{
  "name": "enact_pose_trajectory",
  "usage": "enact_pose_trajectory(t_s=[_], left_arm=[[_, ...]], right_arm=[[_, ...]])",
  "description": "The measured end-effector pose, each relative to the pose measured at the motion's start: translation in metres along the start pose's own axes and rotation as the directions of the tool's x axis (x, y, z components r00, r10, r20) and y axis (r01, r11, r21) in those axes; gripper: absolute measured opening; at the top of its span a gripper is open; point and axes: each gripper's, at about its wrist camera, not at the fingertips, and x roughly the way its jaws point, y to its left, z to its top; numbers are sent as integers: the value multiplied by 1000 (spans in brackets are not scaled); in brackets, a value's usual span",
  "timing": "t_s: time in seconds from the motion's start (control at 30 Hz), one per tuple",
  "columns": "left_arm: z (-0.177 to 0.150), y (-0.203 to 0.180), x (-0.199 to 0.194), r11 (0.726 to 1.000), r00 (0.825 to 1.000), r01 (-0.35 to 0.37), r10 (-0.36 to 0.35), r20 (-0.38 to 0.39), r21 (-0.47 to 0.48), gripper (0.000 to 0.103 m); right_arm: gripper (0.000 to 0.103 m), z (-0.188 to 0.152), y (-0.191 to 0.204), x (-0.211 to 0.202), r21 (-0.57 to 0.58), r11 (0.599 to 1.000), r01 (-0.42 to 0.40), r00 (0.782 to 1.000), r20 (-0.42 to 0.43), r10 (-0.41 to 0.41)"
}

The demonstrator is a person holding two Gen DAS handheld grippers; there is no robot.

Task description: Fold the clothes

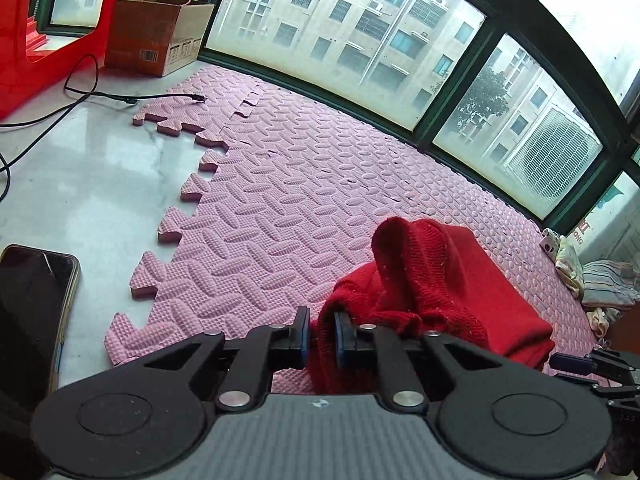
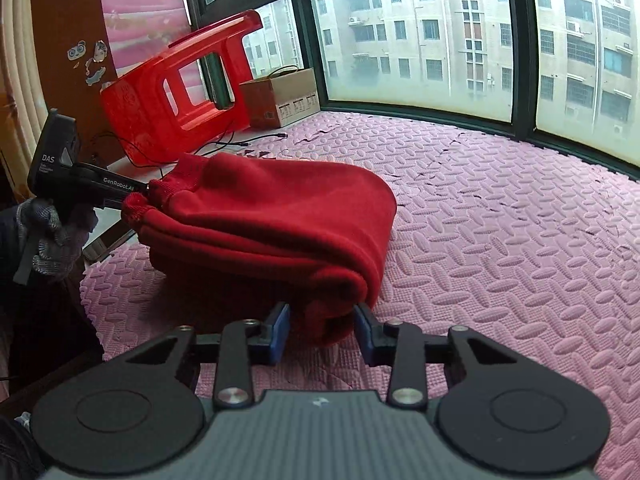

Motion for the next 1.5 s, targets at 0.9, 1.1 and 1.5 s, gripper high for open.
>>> enact_pose_trajectory(t_s=[0.9, 1.1, 1.5], left_arm=[[-13, -4, -31, 994, 993, 103, -102, 66, -20, 13], [11, -18, -37, 992, 984, 106, -114, 138, 63, 5], [10, 10, -14, 994, 989, 104, -101, 108, -21, 6]], right_arm=[[14, 90, 109, 96, -215, 966, -141, 989, -64, 130], [12, 113, 88, 65, -140, 980, -141, 987, 54, 150], [12, 99, 100, 51, -129, 974, -184, 973, 114, 198]])
